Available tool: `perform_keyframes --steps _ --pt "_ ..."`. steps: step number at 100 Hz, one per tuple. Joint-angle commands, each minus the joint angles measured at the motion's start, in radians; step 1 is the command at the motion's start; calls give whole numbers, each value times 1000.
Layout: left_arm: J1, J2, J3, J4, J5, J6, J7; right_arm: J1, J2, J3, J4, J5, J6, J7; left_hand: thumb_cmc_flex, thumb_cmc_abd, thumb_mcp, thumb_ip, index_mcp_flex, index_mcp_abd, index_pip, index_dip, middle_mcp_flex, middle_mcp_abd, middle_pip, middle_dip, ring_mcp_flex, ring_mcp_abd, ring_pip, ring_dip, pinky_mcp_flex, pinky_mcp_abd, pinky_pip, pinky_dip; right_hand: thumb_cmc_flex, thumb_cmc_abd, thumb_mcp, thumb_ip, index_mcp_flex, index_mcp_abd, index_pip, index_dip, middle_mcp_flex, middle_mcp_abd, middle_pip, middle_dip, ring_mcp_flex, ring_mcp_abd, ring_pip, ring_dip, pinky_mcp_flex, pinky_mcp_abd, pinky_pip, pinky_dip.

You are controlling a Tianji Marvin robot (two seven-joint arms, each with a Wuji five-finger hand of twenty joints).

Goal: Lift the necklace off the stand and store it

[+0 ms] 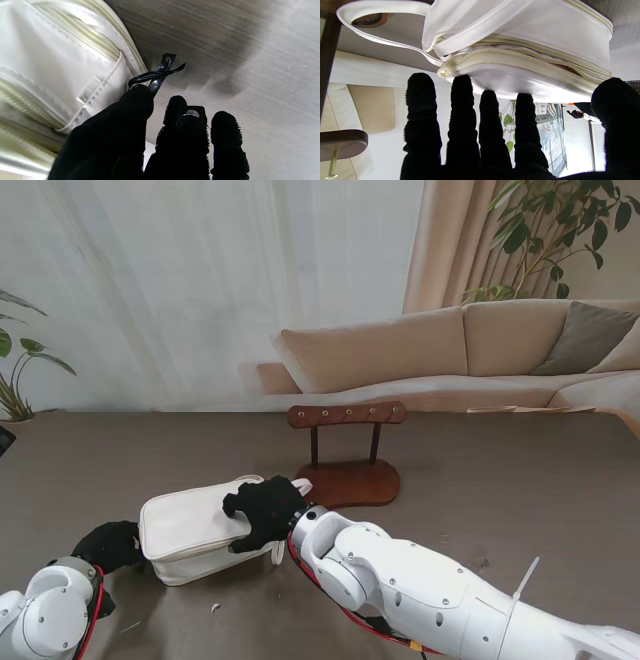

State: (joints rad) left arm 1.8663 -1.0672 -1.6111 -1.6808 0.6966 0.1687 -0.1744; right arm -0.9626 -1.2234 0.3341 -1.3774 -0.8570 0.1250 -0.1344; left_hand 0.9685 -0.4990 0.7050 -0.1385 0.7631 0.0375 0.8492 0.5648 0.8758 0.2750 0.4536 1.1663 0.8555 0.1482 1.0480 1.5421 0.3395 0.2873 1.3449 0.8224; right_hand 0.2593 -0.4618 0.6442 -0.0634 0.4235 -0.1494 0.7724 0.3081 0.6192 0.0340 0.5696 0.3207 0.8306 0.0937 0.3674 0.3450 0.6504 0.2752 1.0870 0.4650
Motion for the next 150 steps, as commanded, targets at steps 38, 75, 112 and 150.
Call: perform_keyframes --steps 38,75,112,150 --pt "70 -15 -47 -86 -55 5 -6 -21 10 -7 30 12 2 30 107 49 -72 -12 -72 85 203 79 68 13 -38 4 57 45 -56 28 15 45 48 11 -37 18 16 17 45 25 44 9 17 11 18 3 30 50 53 16 -247 -22 -14 -6" --pt "135 -36 -105 -169 -184 -20 38 -19 8 -11 29 19 4 39 115 6 8 -20 -83 80 302 111 125 6 -56 75 61 47 -72 28 9 51 48 -8 -38 24 14 17 39 29 44 9 11 13 18 3 28 48 54 16 -247 -23 -14 -5" --pt "177 -32 -142 -233 -276 -22 -28 -18 12 -7 24 15 11 46 93 -34 95 -33 -58 123 297 154 182 13 -91 58 79 126 -142 7 -25 71 18 3 -42 26 13 18 31 28 42 8 4 13 18 3 22 47 52 15 -250 -25 -16 -5" --pt "217 -20 -174 -270 -266 -37 -98 -22 17 4 20 18 12 53 101 -30 89 -38 -43 108 290 157 250 0 -50 58 124 111 -110 6 -4 71 14 -3 -42 29 13 18 29 29 42 7 -2 14 19 4 20 48 53 15 -254 -24 -18 -4"
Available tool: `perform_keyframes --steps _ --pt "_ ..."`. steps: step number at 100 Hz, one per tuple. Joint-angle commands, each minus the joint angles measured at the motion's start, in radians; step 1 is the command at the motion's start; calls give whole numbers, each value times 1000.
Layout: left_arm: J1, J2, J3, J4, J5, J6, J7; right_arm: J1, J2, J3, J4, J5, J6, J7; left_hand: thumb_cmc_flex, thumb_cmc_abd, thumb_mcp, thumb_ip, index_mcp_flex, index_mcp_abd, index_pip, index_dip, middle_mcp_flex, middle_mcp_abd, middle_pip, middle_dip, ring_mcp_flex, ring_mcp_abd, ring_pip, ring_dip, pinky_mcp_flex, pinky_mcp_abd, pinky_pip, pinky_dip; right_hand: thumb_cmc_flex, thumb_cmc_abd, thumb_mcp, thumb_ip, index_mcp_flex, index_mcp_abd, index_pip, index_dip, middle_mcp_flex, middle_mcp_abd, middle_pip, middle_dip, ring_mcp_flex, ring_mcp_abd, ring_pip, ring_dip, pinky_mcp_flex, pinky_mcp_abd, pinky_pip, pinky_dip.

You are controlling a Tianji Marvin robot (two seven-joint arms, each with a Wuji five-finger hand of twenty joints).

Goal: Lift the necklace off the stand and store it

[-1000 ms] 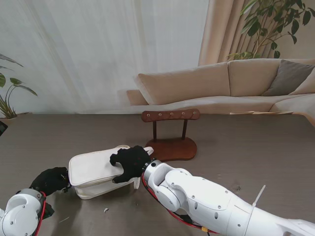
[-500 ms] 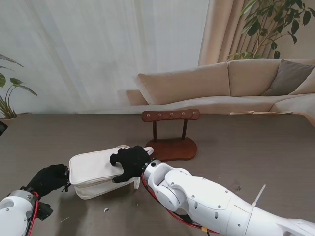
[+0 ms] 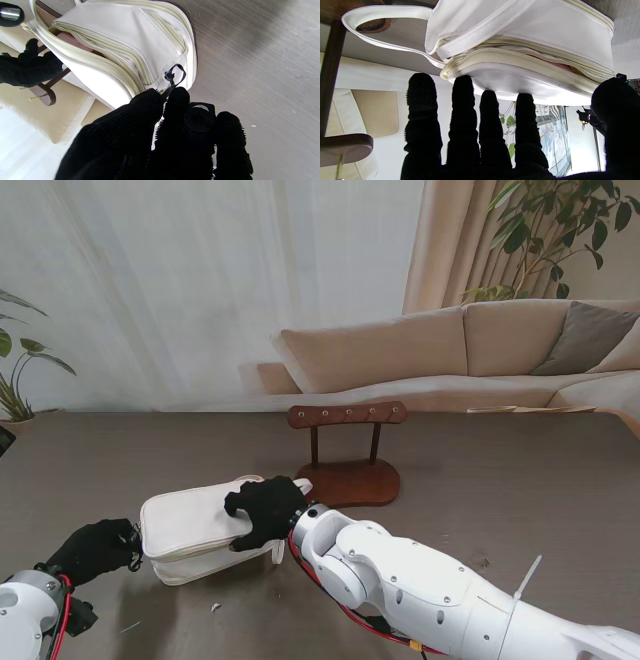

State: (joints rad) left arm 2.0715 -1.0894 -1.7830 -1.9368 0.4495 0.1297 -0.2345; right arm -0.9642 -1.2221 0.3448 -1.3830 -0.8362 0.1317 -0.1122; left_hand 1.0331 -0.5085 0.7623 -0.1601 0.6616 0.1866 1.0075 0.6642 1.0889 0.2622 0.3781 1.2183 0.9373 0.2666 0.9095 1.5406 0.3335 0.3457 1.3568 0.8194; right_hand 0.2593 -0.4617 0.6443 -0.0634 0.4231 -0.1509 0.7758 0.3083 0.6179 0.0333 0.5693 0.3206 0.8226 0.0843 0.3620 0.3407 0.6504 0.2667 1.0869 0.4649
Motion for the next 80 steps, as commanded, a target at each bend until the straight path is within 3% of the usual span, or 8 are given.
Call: perform_keyframes --steps 1,29,58,80 --pt "13 3 -3 -15 -22 2 -41 -20 16 -7 25 -3 5 30 37 -21 32 -17 58 -40 132 58 39 15 28 7 43 -7 30 8 2 13 2 0 -42 29 13 18 29 31 38 7 1 16 20 4 28 59 59 19 -254 -16 -18 -4" --pt "23 9 4 -15 -62 -3 -78 -19 18 -10 19 -7 4 36 45 -26 51 -13 37 2 150 86 36 34 91 47 37 -33 135 29 -15 8 8 5 -43 30 13 18 29 30 39 7 -1 15 19 4 29 57 59 19 -252 -17 -18 -3" --pt "35 6 -13 -23 -110 -33 -75 -15 15 -13 19 -4 7 37 45 -39 60 -7 49 -1 147 79 45 34 87 45 40 -19 139 29 -17 9 8 8 -42 32 12 18 27 30 39 6 -2 16 19 3 29 55 59 18 -253 -18 -18 -3" --pt "50 11 -23 -36 -87 -47 -97 -18 22 -3 2 -14 11 43 31 -56 97 -11 52 6 155 89 72 32 113 51 73 -18 152 29 6 14 21 11 -50 23 12 18 -6 30 22 0 -13 16 14 2 18 60 54 17 -260 -15 -22 -4"
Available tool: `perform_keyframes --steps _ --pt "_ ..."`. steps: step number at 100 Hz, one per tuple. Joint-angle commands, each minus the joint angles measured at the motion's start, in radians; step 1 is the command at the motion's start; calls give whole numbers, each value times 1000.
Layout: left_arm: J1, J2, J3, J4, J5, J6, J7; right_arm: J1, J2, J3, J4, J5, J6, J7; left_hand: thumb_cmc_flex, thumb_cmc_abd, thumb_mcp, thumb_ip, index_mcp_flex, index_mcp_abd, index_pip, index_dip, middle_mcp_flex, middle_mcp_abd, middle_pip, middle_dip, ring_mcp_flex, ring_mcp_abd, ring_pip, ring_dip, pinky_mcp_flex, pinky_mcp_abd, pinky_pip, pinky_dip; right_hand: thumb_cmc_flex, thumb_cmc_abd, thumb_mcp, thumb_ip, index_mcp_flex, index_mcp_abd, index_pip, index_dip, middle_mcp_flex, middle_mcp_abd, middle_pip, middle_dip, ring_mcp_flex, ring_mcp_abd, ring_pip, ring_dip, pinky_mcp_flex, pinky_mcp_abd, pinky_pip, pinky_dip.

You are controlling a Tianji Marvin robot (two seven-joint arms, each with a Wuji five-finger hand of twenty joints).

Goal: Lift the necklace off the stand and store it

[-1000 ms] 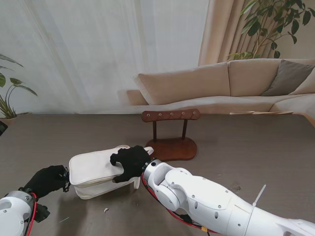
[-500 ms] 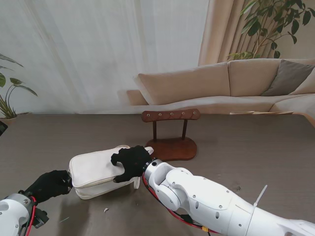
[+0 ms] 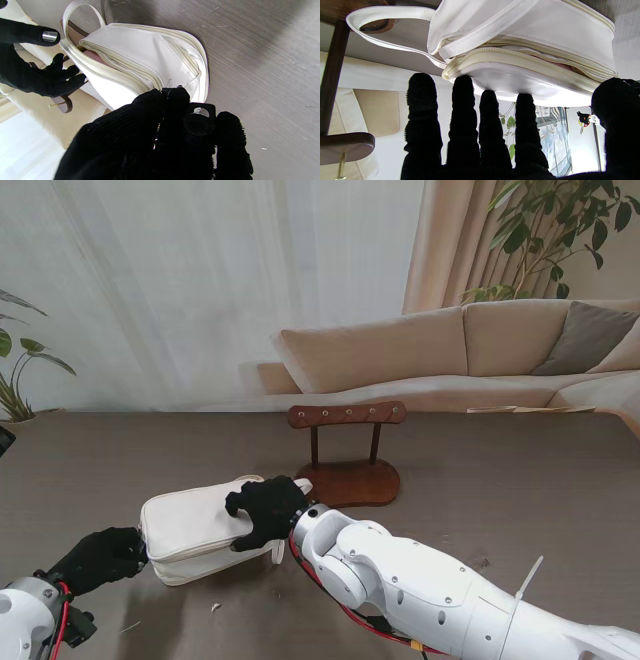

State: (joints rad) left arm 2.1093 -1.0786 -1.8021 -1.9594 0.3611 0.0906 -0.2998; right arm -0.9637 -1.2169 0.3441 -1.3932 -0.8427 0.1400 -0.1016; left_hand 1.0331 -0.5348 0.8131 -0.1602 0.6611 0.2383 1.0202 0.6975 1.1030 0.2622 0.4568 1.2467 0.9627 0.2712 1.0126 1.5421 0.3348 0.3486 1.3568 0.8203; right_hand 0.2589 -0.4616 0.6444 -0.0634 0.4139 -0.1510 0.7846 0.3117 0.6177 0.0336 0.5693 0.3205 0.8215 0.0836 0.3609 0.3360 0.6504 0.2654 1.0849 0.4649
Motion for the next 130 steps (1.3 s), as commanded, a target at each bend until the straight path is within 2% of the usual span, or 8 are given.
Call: perform_keyframes --steps 1,13,36,48,67,82,99,130 --pt "13 1 -5 -14 1 -8 -34 -19 18 -1 11 -8 2 33 31 -30 47 -11 52 -45 143 57 59 32 37 24 48 -24 53 28 4 11 21 10 -51 22 12 18 0 30 10 -5 -14 16 14 1 18 61 54 21 -260 -13 -21 -4" --pt "19 6 -19 -24 -8 -3 -65 -22 25 12 -8 -15 0 42 27 -50 80 -6 49 -28 156 76 64 40 76 56 39 -49 135 28 -1 9 24 14 -77 15 30 17 -47 32 -24 -22 -59 21 1 -3 -35 78 20 7 -281 -5 -46 -10" --pt "51 15 -77 -83 15 5 -120 -21 26 13 -26 -44 8 31 21 -50 84 -4 52 -49 156 74 56 28 72 62 22 -57 151 28 -13 -2 20 17 -126 7 59 13 -145 42 -65 -53 -158 35 -46 -25 -186 121 -116 -77 -365 19 -166 -46" --pt "57 19 -102 -106 24 5 -144 -10 13 -8 -24 -76 33 -6 23 -43 69 -5 53 -68 151 71 51 14 55 56 7 -58 135 28 -17 -10 13 15 -147 4 70 13 -211 64 -85 -68 -201 42 -58 -30 -229 125 -142 -99 -393 16 -202 -57" --pt "51 29 -120 -123 -4 24 -198 16 -9 -46 -26 -111 51 -40 24 -46 67 -3 64 -73 144 65 64 13 37 45 24 -30 82 28 -17 -9 12 12 -167 -1 87 14 -263 72 -78 -83 -260 32 -36 -23 -276 99 -142 -111 -422 -8 -220 -53" --pt "43 35 -129 -133 -36 31 -232 54 -18 -90 -27 -114 31 -2 18 -61 86 -1 71 -60 142 64 80 21 44 45 48 -25 81 28 6 -1 19 11 -173 -4 92 13 -250 52 -77 -91 -247 9 -33 -25 -280 66 -133 -114 -440 -31 -230 -54" --pt "41 43 -138 -144 -40 31 -266 74 -24 -127 -15 -109 8 32 2 -80 122 -5 71 -44 148 69 94 22 62 43 73 -33 104 28 32 7 40 13 -174 -17 95 11 -246 49 -78 -96 -232 -2 -34 -27 -269 55 -123 -115 -440 -40 -233 -55" --pt "101 36 -140 -173 -10 17 -245 109 -9 -159 -20 -90 -14 128 -11 -97 152 -10 71 -32 154 67 106 23 78 37 93 -38 123 28 54 16 56 14 -135 -84 107 6 -238 24 -87 -105 -217 -21 -39 -29 -247 47 -109 -115 -441 -47 -234 -57"
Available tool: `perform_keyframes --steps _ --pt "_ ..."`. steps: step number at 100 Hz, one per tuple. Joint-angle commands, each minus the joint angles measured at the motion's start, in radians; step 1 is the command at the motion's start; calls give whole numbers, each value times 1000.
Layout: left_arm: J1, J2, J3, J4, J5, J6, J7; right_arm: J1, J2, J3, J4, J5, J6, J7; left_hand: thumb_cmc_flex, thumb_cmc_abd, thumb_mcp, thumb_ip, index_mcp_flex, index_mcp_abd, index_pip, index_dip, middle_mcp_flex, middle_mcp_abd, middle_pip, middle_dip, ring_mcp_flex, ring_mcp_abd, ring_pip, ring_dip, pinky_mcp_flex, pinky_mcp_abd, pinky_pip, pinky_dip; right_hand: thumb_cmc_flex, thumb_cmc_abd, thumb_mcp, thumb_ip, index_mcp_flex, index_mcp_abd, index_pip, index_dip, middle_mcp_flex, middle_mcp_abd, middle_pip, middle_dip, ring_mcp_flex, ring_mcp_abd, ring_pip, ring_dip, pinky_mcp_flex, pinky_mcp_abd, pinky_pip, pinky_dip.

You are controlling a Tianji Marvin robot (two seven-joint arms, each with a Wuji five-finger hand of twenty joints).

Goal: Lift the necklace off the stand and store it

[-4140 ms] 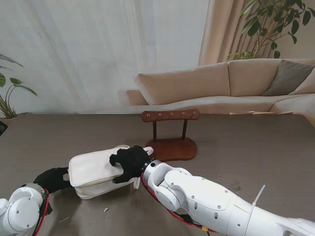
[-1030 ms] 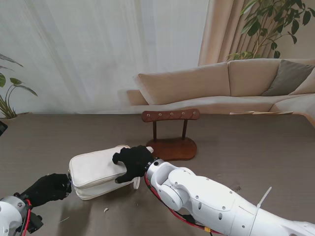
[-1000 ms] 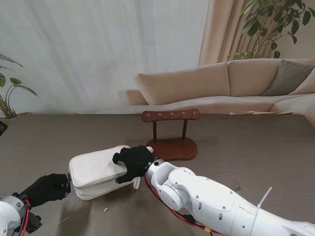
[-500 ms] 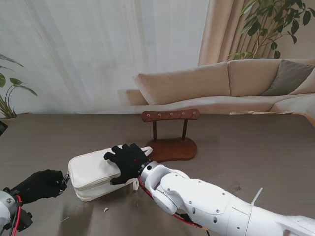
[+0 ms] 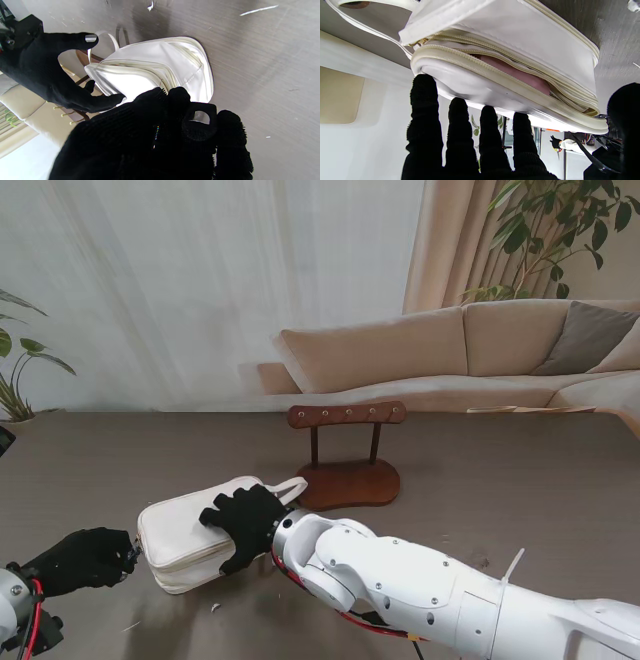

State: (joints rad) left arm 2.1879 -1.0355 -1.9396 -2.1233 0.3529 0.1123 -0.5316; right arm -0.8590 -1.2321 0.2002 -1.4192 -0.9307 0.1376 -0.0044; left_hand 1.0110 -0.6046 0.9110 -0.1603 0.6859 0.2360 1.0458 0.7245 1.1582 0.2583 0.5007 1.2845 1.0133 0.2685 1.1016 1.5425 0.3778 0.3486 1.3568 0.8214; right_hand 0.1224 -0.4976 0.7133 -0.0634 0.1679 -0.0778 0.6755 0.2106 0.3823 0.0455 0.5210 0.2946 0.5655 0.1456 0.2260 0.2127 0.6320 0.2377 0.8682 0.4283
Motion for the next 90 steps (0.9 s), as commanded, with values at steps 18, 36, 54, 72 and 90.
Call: perform_keyframes --steps 18,36,54,72,90 --pt "53 -12 1 0 32 -21 9 28 3 -44 20 -12 -7 56 14 -21 53 -11 44 -31 128 39 42 29 34 -3 31 -33 33 28 0 14 51 10 9 -68 44 5 -21 -25 7 -13 16 -36 6 -4 13 -14 26 8 -426 -25 -20 -23" --pt "67 -16 -2 7 49 -41 26 44 -9 -64 40 -11 6 68 18 -14 40 -11 41 -36 130 39 36 30 35 1 23 -35 35 28 -7 9 47 9 25 -81 46 4 -37 -8 12 -15 17 -38 11 -1 22 -14 32 11 -422 -28 -16 -24" --pt "88 -12 -33 -13 30 -44 -1 42 -13 -65 52 -1 9 64 17 -19 38 -7 46 -43 129 37 39 25 34 -1 21 -40 36 28 -5 5 48 9 48 -79 41 2 -24 -22 25 -13 36 -44 18 1 48 -18 46 17 -414 -29 -7 -25" --pt "119 -18 -64 -28 -12 -56 4 44 -17 -69 63 10 8 68 14 -20 40 -3 57 -55 123 30 40 21 28 -6 19 -39 36 28 -8 1 45 6 80 -67 23 2 2 -42 35 -11 73 -56 18 1 77 -25 55 21 -406 -31 4 -28" --pt "131 -25 -82 -25 -56 -77 26 50 -26 -79 78 23 7 76 15 -22 39 1 61 -54 120 28 42 25 26 -6 17 -33 34 28 -10 3 44 5 68 -65 13 4 10 -58 29 -13 82 -62 7 -3 80 -27 51 21 -413 -33 5 -33"
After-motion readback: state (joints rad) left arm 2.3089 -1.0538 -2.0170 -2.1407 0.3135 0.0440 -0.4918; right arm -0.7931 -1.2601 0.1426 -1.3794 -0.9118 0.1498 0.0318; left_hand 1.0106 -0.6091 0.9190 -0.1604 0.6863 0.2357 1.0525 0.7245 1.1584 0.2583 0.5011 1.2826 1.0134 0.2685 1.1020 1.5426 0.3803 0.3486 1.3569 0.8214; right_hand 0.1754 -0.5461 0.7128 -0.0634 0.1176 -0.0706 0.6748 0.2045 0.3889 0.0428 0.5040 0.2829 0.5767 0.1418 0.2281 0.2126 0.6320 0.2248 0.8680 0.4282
